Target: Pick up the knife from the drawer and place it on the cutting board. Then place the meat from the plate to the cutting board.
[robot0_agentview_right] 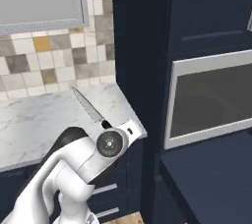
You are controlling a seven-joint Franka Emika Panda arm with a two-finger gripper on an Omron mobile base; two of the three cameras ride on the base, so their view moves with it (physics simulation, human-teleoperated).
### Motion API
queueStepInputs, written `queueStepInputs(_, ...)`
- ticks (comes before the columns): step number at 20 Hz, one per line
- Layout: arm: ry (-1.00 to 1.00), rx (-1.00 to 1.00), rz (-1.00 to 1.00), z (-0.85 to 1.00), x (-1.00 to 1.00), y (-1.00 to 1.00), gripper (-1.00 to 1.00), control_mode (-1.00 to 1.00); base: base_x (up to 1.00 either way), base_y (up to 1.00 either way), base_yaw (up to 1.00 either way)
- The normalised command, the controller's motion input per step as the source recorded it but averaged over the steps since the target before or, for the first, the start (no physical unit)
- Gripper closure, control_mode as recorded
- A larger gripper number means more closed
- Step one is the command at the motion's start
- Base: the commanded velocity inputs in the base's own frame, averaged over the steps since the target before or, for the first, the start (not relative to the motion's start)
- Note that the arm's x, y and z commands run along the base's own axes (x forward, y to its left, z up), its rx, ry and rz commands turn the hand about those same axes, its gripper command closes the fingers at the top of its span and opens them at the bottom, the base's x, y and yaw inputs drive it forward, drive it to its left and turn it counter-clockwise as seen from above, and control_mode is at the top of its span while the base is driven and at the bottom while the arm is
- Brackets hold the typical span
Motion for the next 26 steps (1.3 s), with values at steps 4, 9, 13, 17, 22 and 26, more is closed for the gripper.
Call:
queueStepInputs(4,0.00,0.00,0.00,0.00,0.00,0.00,1.00,1.00,0.00,0.32,0.50)
queueStepInputs(9,0.00,0.00,0.00,0.00,0.00,0.00,1.00,1.00,-0.10,0.18,0.04)
queueStepInputs(13,0.00,0.00,0.00,0.00,0.00,0.00,1.00,1.00,-0.27,1.00,0.11)
queueStepInputs(17,0.00,0.00,0.00,0.00,0.00,0.00,1.00,1.00,-0.10,1.00,0.13)
queueStepInputs(22,0.00,0.00,0.00,0.00,0.00,0.00,1.00,1.00,0.15,1.00,0.22)
queueStepInputs(26,0.00,0.00,0.00,0.00,0.00,0.00,1.00,1.00,0.24,0.58,0.31)
